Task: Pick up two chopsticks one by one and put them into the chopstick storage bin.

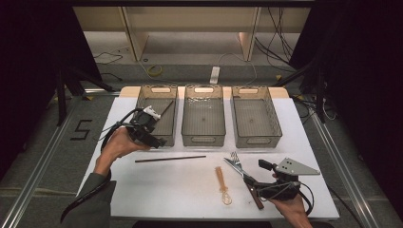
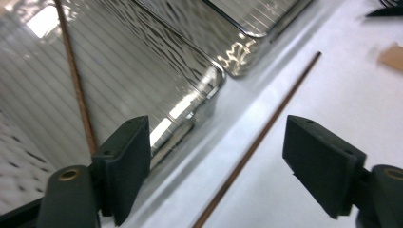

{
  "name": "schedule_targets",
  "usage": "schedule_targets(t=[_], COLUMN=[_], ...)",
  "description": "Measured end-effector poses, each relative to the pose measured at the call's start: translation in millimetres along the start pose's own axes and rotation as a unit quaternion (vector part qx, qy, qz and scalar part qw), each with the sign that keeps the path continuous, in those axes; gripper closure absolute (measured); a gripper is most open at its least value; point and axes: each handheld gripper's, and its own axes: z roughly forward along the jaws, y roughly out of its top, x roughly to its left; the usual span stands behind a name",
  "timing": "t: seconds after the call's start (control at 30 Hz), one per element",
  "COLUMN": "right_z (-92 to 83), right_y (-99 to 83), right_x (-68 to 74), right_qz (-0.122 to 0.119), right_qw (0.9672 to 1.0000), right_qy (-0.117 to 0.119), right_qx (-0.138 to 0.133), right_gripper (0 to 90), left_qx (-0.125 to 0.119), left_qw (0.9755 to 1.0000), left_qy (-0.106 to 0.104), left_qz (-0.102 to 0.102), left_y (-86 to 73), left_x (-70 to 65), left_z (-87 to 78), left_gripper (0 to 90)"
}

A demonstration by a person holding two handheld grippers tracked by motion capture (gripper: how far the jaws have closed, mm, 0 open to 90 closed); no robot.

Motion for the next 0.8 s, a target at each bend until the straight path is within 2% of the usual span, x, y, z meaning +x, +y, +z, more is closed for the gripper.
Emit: schedule_targets(t=[0.1, 0.27, 0.4, 0.6, 0.7, 0.8], right_z=[0.0, -0.1, -0.4, -0.4, -0.1, -0.3], right_y=[0.4, 0.3, 0.2, 0.4, 0.2, 0.3], right_x=[0.5, 1.0, 1.0, 0.9, 1.2, 1.1], right_qz=[-0.002, -0.002, -0.002, -0.003, -0.004, -0.003], right_qw=[1.0000, 1.0000, 1.0000, 1.0000, 1.0000, 1.0000], right_qy=[0.000, 0.002, 0.002, 0.002, 0.002, 0.002], right_qx=[-0.001, 0.000, 0.001, 0.000, 0.001, 0.001], right_gripper=[20.5, 20.5, 20.5, 20.5, 20.5, 20.5], left_qx=[0.026, 0.069, 0.096, 0.108, 0.117, 0.118], left_qw=[0.9995, 0.9968, 0.9943, 0.9924, 0.9910, 0.9908], left_qy=[-0.009, -0.015, -0.009, -0.023, -0.021, -0.025], left_qz=[0.017, 0.036, 0.045, 0.055, 0.062, 0.061], left_y=[-2.2, -4.7, -7.7, -12.4, -15.4, -17.8], left_x=[-3.4, -10.2, -12.3, -15.2, -14.2, -12.8], left_z=[4.9, 13.7, 19.0, 28.3, 35.4, 40.7], left_gripper=[21.6, 19.7, 20.7, 29.0, 32.8, 36.8])
